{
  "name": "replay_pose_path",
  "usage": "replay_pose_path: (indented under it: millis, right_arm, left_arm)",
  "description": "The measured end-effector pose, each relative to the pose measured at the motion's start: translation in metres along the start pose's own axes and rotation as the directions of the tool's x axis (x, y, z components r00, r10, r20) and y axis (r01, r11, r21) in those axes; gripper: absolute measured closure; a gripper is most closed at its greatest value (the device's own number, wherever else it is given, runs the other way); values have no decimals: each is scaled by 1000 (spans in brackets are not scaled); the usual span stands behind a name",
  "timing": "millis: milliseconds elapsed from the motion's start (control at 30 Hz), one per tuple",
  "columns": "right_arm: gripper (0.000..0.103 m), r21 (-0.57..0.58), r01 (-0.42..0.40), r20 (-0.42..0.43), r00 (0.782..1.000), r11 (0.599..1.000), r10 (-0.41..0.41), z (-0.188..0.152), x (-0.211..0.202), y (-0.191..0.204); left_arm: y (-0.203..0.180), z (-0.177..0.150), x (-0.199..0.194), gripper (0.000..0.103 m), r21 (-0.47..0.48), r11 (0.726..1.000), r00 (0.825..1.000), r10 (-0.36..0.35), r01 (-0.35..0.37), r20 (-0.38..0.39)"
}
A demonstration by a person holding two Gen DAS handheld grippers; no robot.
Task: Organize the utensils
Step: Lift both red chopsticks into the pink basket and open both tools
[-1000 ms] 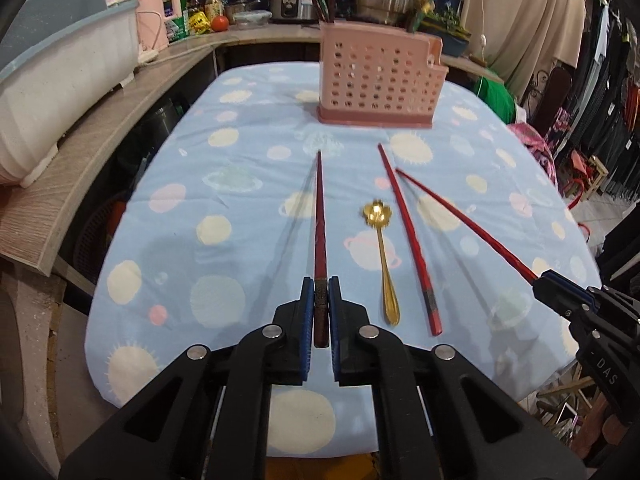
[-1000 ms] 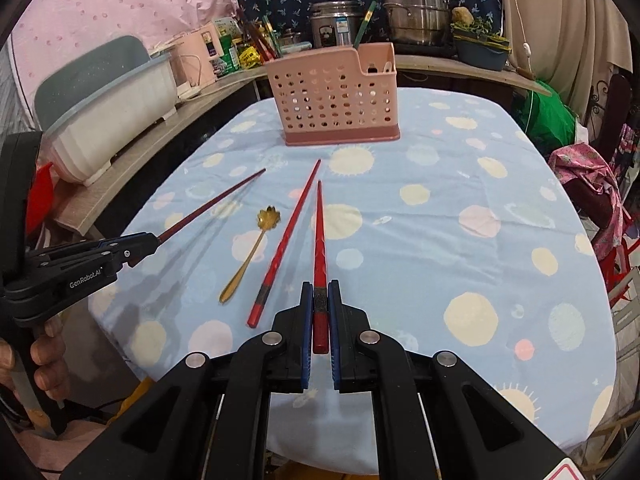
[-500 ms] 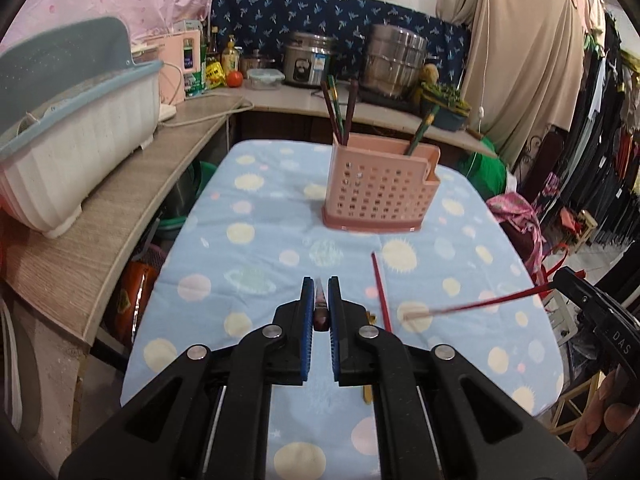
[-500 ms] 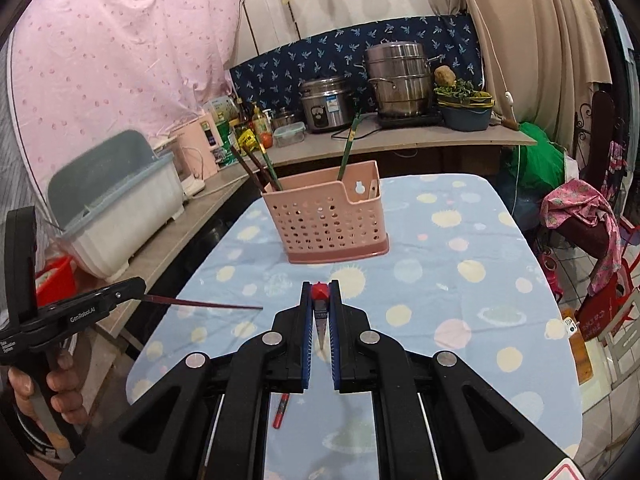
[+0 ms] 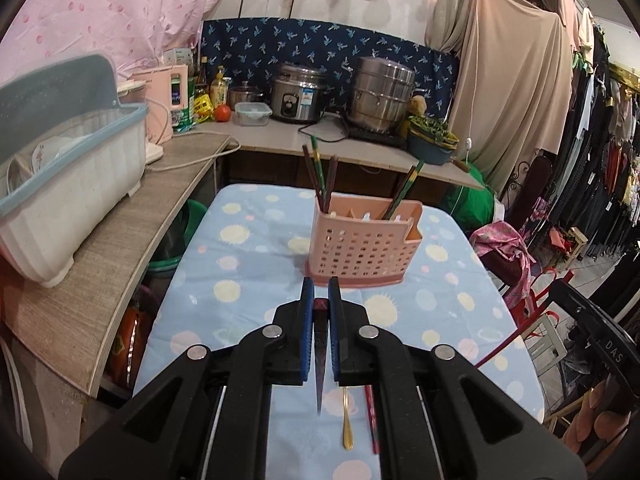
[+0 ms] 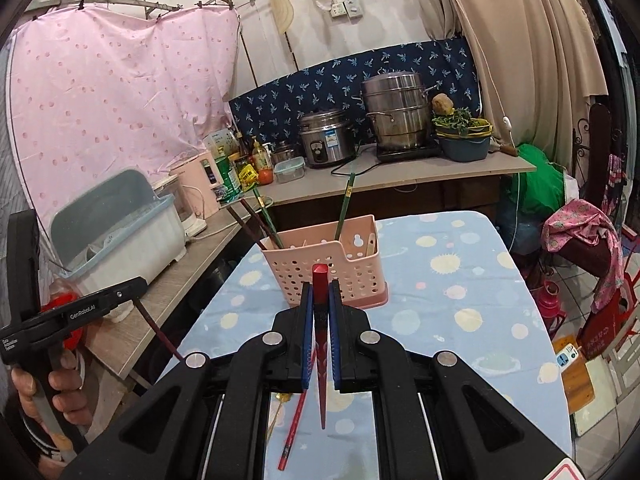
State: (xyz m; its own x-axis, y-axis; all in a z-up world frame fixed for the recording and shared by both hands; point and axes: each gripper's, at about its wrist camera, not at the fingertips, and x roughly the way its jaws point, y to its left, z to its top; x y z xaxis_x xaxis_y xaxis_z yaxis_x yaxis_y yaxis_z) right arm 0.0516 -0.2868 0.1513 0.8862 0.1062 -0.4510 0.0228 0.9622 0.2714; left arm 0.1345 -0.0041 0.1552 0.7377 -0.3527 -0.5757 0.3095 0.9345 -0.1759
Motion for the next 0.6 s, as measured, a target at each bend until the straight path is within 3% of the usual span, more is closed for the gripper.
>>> replay_pose_path:
  millis: [367,600]
  right_arm:
    - [96,-1,-26,73,997,1000,26,69,42,-4]
    - [96,11,-52,152,987,999,50,132,71,3]
  left_arm:
    - [-18,80,12,96,25,1000,992,-9,6,123]
    - [-31,148,17,96,23,999,970,-27,22,241]
